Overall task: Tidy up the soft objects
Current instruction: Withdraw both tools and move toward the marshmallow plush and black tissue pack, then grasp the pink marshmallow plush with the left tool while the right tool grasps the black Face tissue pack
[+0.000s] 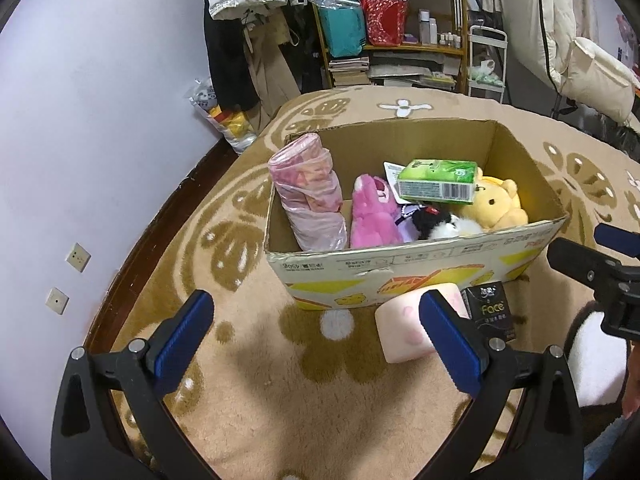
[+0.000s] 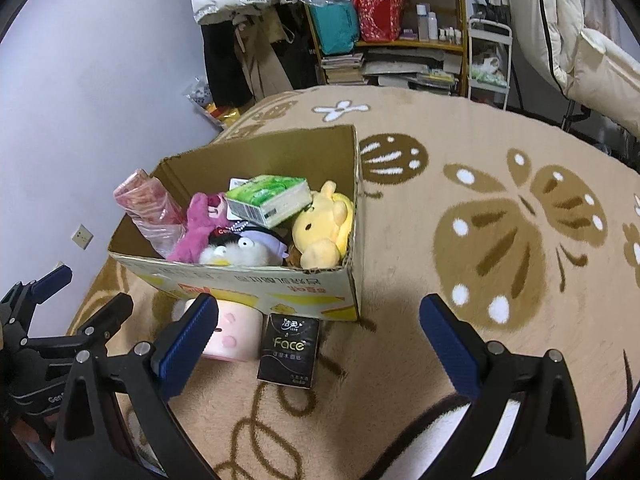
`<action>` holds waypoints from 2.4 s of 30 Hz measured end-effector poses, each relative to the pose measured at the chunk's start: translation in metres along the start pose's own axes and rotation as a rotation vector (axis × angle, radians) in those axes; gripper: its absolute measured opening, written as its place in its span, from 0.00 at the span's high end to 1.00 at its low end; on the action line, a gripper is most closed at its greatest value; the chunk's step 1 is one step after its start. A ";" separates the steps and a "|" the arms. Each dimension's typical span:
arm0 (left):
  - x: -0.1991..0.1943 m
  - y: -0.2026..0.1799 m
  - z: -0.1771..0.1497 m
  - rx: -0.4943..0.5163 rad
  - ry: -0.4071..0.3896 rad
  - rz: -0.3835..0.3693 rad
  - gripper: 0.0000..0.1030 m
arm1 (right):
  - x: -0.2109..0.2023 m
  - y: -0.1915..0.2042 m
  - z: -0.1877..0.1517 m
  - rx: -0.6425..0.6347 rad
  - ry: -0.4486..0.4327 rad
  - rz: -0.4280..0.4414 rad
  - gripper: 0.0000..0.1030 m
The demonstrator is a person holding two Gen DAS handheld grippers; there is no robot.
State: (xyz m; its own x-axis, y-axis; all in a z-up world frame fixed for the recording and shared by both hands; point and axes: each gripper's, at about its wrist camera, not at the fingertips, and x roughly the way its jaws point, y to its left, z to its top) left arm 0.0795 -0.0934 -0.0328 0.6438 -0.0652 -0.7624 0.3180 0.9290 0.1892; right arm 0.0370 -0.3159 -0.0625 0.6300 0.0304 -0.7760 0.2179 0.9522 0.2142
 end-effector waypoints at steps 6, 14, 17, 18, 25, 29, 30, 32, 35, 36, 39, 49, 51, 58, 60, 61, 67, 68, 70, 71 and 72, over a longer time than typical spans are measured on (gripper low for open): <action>0.011 -0.002 0.002 0.002 0.015 -0.011 0.01 | 0.011 -0.002 -0.003 0.012 0.012 -0.021 0.00; 0.027 -0.014 -0.002 0.037 0.057 -0.032 0.01 | 0.028 -0.015 -0.004 0.067 0.071 -0.012 0.00; 0.030 -0.020 -0.002 0.051 0.058 -0.035 0.01 | 0.033 -0.015 -0.004 0.071 0.084 -0.007 0.00; 0.031 -0.022 -0.001 0.054 0.057 -0.034 0.01 | 0.035 -0.015 -0.004 0.073 0.088 -0.008 0.00; 0.038 -0.032 -0.001 0.066 0.064 -0.064 0.01 | 0.047 -0.017 -0.004 0.089 0.120 -0.007 0.00; 0.042 -0.036 -0.003 0.067 0.076 -0.089 0.01 | 0.054 -0.021 -0.004 0.102 0.143 0.004 0.00; 0.044 -0.037 -0.004 0.068 0.076 -0.097 0.01 | 0.056 -0.021 -0.004 0.105 0.152 0.007 0.00; 0.047 -0.040 -0.004 0.073 0.080 -0.106 0.01 | 0.059 -0.023 -0.005 0.111 0.161 0.013 0.00; 0.051 -0.044 -0.005 0.085 0.086 -0.115 0.01 | 0.062 -0.023 -0.005 0.116 0.171 0.020 0.00; 0.053 -0.045 -0.005 0.087 0.089 -0.117 0.01 | 0.063 -0.024 -0.005 0.116 0.174 0.020 0.00; 0.055 -0.044 -0.006 0.076 0.104 -0.143 0.01 | 0.069 -0.024 -0.006 0.119 0.190 0.025 0.00; 0.066 -0.049 -0.012 0.060 0.155 -0.212 0.01 | 0.081 -0.026 -0.007 0.140 0.229 0.056 0.07; 0.068 -0.052 -0.014 0.074 0.164 -0.206 0.01 | 0.084 -0.028 -0.007 0.149 0.238 0.057 0.09; 0.074 -0.057 -0.015 0.063 0.182 -0.217 0.01 | 0.089 -0.030 -0.006 0.157 0.256 0.085 0.09; 0.076 -0.058 -0.016 0.060 0.190 -0.220 0.01 | 0.092 -0.027 -0.008 0.149 0.263 0.088 0.09; 0.078 -0.057 -0.016 0.059 0.194 -0.223 0.01 | 0.094 -0.024 -0.008 0.145 0.268 0.092 0.09; 0.084 -0.057 -0.017 0.056 0.213 -0.231 0.01 | 0.099 -0.016 -0.015 0.132 0.291 0.097 0.09; 0.084 -0.058 -0.018 0.057 0.215 -0.232 0.01 | 0.100 -0.016 -0.015 0.132 0.292 0.096 0.09; 0.085 -0.056 -0.022 0.058 0.217 -0.232 0.01 | 0.101 -0.016 -0.020 0.131 0.294 0.095 0.09; 0.086 -0.056 -0.022 0.057 0.217 -0.232 0.01 | 0.101 -0.015 -0.020 0.129 0.294 0.094 0.09; 0.086 -0.056 -0.023 0.056 0.217 -0.231 0.01 | 0.102 -0.015 -0.020 0.127 0.295 0.094 0.09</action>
State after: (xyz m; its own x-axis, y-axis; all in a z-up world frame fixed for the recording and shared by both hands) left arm 0.1015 -0.1425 -0.1231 0.3882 -0.1874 -0.9023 0.4806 0.8766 0.0246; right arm 0.0832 -0.3206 -0.1565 0.4130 0.2203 -0.8837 0.2725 0.8960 0.3507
